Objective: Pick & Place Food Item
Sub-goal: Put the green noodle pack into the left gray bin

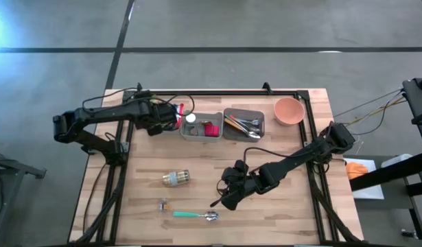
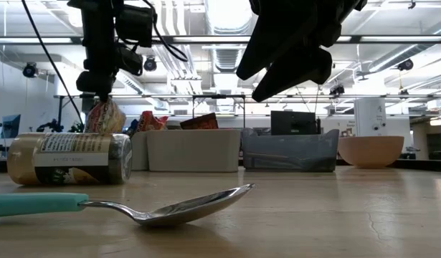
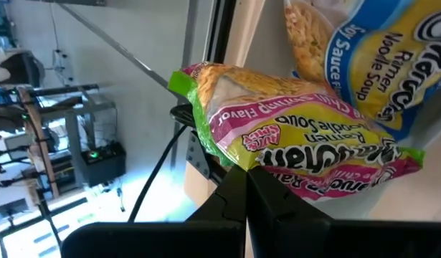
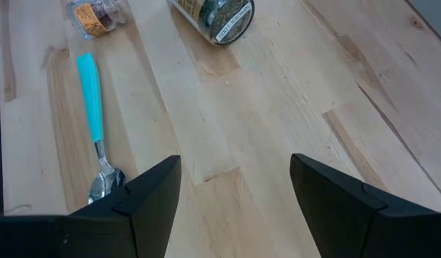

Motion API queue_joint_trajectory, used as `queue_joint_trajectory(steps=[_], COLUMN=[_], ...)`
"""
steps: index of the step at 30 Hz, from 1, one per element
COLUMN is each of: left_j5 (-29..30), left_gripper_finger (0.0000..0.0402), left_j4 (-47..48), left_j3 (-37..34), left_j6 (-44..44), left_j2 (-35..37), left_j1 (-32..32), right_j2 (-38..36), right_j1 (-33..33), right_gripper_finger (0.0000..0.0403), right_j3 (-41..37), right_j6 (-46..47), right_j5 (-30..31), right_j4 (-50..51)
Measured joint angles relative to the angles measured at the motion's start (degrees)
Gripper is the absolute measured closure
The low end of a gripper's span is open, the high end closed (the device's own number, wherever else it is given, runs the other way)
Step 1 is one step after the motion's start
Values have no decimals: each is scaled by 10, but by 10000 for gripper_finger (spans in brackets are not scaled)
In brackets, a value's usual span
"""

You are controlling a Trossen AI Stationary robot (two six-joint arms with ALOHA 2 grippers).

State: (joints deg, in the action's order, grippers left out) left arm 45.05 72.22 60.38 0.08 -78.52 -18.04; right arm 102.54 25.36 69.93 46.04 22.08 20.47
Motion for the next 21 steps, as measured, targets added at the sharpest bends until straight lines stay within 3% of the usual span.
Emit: queue_joint_trajectory(steps=[7,21], left_j5=[1,-100], left_gripper_finger=[401,401], left_j4=[-23,-100], left_j3=[-24,-101], left_j6=[2,-20], left_j2=[0,0], left_j1=[2,28], right_j2=[0,0], right_j1=[0,0], right_gripper_finger=[142,142], right_j3=[0,0], right_j6=[0,0], right_j5=[0,0], right_j4=[0,0])
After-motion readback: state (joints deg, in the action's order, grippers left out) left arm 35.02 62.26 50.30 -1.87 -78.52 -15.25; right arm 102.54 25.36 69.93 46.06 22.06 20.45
